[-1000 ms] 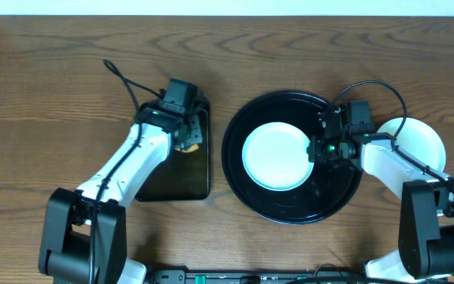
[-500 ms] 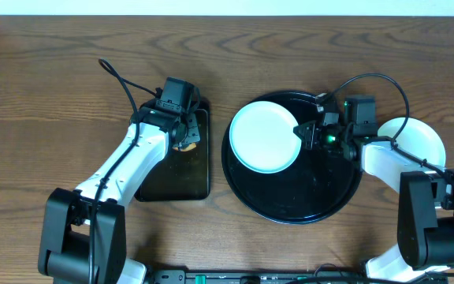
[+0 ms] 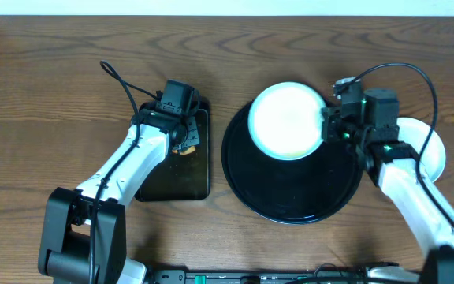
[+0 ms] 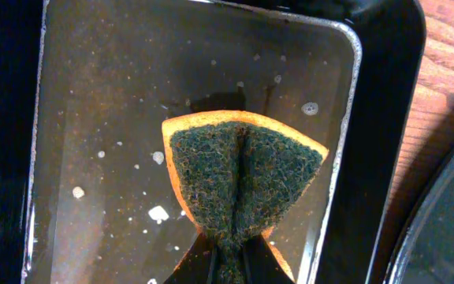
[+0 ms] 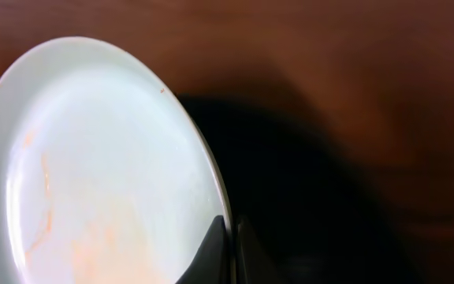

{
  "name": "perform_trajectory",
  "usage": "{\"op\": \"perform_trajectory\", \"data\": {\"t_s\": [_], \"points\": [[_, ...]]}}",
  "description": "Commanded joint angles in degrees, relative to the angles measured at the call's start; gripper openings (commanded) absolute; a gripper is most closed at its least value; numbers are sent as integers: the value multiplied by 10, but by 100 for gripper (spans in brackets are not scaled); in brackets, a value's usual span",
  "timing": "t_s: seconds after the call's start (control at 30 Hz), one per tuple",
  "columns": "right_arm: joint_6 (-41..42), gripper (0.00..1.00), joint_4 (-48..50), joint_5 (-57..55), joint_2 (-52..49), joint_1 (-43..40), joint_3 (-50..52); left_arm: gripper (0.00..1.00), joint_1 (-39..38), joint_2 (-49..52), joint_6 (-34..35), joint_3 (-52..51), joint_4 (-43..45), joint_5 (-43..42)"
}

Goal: Clean dirty plates on tray and stack at the side
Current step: 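Lift the plate with right gripper and stack it on the plate pile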

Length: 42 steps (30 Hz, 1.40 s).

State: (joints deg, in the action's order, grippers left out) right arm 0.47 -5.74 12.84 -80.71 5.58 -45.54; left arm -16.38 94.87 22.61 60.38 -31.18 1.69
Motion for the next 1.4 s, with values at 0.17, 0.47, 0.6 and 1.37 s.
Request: {"op": "perform_trajectory", "data": {"t_s": [0.17,0.47,0.6,1.37], "points": [[-86,1,-28,-277,88,75,-2,8,1,0,-5,-5,5,5],[-139,1,-36,-460,102,201,-2,8,1,0,-5,-5,4,5],[-145,1,-35,-515,102,242,-2,8,1,0,-5,-5,4,6],[100,1,-112,-536,100,176,-2,7,1,0,-50,-7,-9,6]]}}
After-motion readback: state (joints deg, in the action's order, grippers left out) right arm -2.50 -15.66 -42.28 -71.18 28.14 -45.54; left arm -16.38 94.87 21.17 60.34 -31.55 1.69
